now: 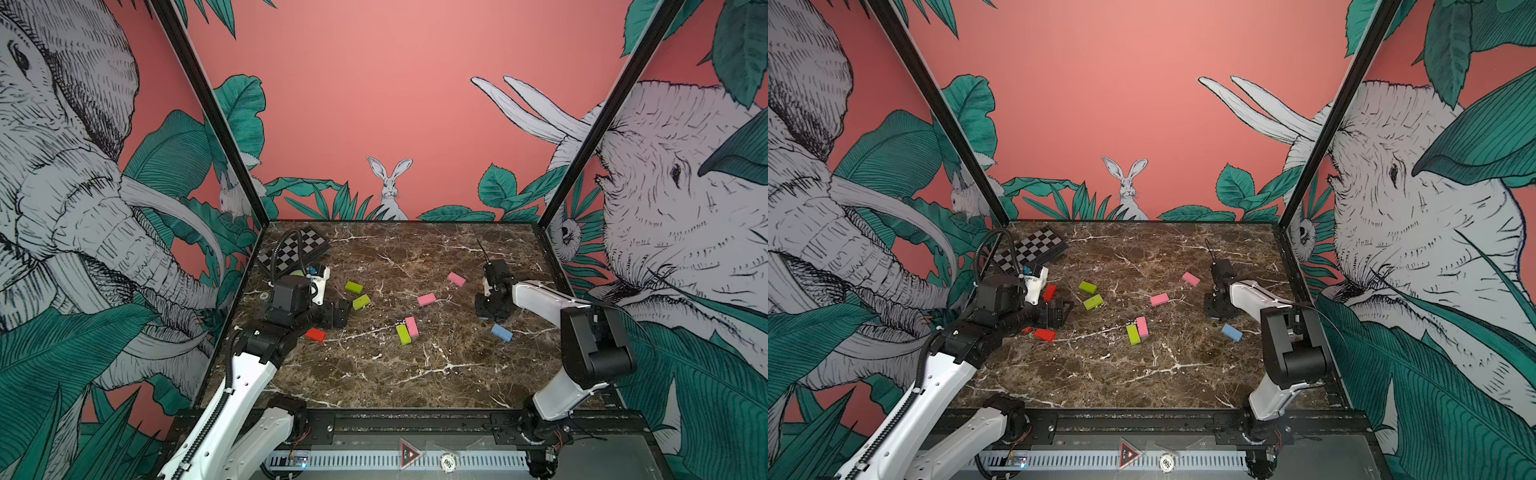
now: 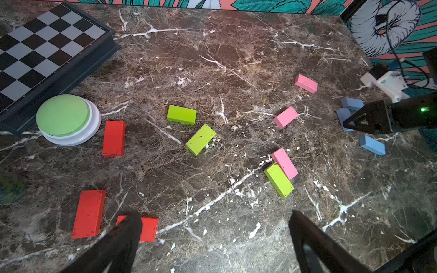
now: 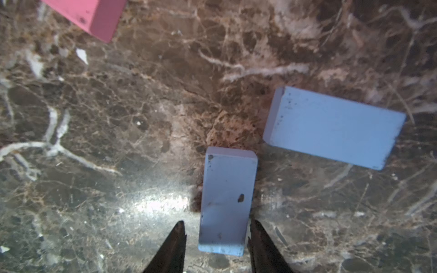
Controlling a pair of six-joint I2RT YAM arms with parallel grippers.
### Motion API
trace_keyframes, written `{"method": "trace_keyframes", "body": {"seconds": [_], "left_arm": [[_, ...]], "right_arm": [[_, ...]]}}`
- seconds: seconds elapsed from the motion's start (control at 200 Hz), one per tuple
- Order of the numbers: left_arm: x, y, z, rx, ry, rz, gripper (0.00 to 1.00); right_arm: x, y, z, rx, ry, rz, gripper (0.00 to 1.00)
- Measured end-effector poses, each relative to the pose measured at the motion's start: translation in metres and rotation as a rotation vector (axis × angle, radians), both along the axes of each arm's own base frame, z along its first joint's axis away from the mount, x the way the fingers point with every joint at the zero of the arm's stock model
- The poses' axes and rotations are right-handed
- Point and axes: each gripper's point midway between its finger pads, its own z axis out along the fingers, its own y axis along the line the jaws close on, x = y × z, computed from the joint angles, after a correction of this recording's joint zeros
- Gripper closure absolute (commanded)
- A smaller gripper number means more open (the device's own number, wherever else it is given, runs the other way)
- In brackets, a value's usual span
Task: Assemble the letter t with building blocks
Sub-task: Pick up the building block from the center of the board.
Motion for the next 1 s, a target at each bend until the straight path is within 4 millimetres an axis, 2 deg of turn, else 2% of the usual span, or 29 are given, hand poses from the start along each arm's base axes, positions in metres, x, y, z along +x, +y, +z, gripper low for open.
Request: {"method": "trace_keyframes", "body": {"seconds": [0.555, 0.67, 0.865, 1.0], "left_arm": [[0.000, 0.000, 0.000, 0.005, -0.002, -0.004, 0.01], [0.000, 0.000, 0.000, 0.007, -0.002, -0.002, 0.01], [0.001, 0.002, -0.001, 0.014, -0.005, 0.007, 0.01], [0.001, 0.003, -0.001, 0.017, -0.006, 0.012, 0.01]], "right_arm": [[0.006, -0.005, -0.005, -0.025, -0.004, -0.001, 0.72], [0.006, -0.005, -0.005, -0.025, -0.004, 0.001, 0.77], [0.004, -0.005, -0.003, -0.020, -0.010, -0.001, 0.78], [0.001, -0.002, 0.008, 0.005, -0.033, -0.003, 0.78]]}}
